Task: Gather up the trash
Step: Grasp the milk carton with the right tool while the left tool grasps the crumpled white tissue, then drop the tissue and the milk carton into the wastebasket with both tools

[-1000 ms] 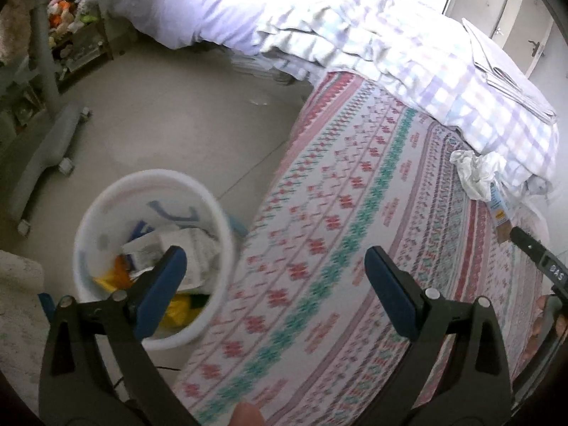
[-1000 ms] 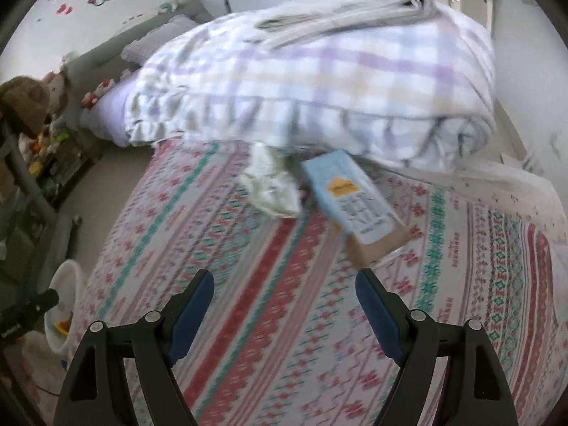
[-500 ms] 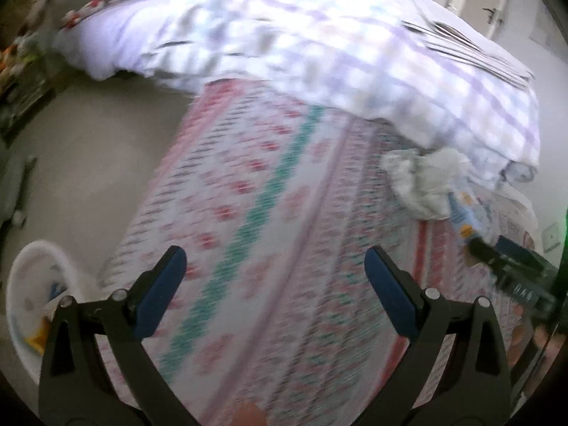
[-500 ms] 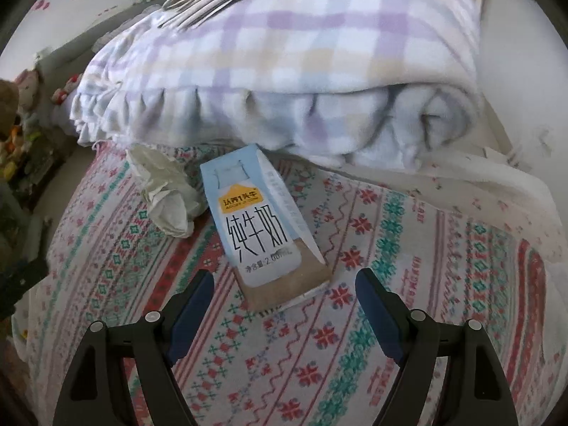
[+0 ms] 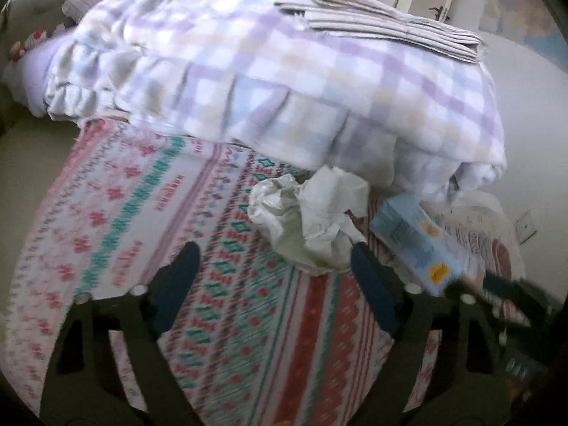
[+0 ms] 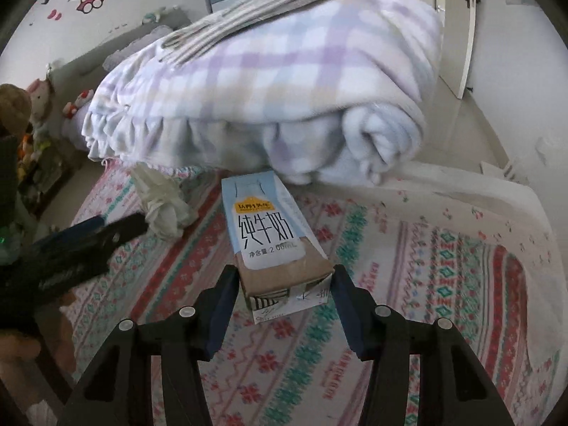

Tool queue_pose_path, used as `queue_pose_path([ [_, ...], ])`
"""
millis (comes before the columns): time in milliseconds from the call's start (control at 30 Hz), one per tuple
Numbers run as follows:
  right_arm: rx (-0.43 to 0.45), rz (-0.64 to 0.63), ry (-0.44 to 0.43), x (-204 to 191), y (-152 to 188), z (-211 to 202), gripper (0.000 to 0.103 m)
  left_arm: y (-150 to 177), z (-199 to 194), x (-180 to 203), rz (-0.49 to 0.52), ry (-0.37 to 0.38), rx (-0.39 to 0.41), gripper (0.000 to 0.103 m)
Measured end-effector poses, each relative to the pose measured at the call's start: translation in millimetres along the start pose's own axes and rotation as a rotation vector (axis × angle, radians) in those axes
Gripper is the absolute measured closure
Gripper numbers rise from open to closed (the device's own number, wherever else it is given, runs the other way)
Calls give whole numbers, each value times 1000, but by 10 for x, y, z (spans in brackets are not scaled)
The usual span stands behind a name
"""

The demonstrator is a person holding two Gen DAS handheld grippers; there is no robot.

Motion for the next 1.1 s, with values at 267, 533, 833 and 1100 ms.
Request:
queue_pose_path([
  [267, -35, 11, 13, 143, 182, -132, 49, -43, 111, -79, -62, 39, -35, 95],
  [533, -89, 32, 32, -61, 210, -278, 49, 141, -339, -240, -22, 7, -65, 97],
  [833, -115, 6, 2, -618, 338, -631, 49, 448, -914, -619, 17, -24, -85, 97],
  [1100, -143, 4, -48, -1051, 591, -842, 49, 708, -1347, -1002, -1, -39, -89, 97],
])
Point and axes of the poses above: each gripper's, at about its wrist camera, not at the fingertips, and z roughly the way its jaws point, x to its right, y to its underside, the point moved 8 cm from there along z, roughly the way its jaws point, and after that the axes turned 11 degrees about -y, right-handed, at the moved point
